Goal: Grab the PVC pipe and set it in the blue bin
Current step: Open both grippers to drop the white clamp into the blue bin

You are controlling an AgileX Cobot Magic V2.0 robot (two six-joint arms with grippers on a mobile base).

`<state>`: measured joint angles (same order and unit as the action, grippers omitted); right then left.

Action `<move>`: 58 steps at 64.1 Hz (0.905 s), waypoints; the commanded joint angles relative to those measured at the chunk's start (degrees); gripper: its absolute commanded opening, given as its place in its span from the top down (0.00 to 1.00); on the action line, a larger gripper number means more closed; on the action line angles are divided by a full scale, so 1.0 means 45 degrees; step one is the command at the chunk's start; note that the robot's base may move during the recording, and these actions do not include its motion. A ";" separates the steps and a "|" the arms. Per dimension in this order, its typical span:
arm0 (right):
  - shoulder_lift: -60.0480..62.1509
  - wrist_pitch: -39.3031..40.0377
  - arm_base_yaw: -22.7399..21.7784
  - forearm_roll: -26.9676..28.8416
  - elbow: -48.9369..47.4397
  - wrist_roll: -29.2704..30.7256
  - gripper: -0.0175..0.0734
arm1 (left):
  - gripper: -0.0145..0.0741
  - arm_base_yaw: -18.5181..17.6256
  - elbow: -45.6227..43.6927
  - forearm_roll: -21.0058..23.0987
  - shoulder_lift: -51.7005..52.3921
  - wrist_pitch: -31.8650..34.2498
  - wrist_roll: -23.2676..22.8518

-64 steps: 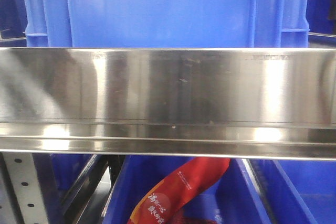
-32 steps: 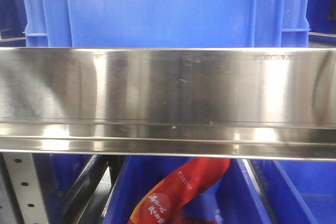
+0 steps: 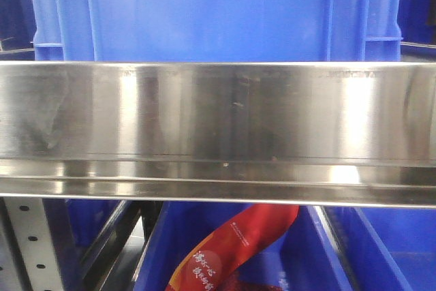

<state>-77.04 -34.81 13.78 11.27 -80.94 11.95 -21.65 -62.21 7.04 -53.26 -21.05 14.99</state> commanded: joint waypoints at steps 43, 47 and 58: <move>0.6638 0.0111 -0.1048 -0.0673 0.4374 -0.0099 0.99 | 0.96 -0.1095 -0.4651 0.0976 -0.7118 0.1476 -0.0017; 0.6841 0.0010 -0.1048 -0.0673 0.4403 -0.0099 0.99 | 0.95 -0.1095 -0.4651 0.1078 -0.7331 0.1415 -0.0017; 0.6966 -0.0158 -0.1048 -0.0673 0.4403 -0.0099 0.99 | 0.69 -0.1095 -0.4651 0.1339 -0.7530 0.1088 -0.0017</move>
<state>-46.29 -35.52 9.41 8.72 -61.19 11.60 -26.22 -82.32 11.85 -87.30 -16.83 14.99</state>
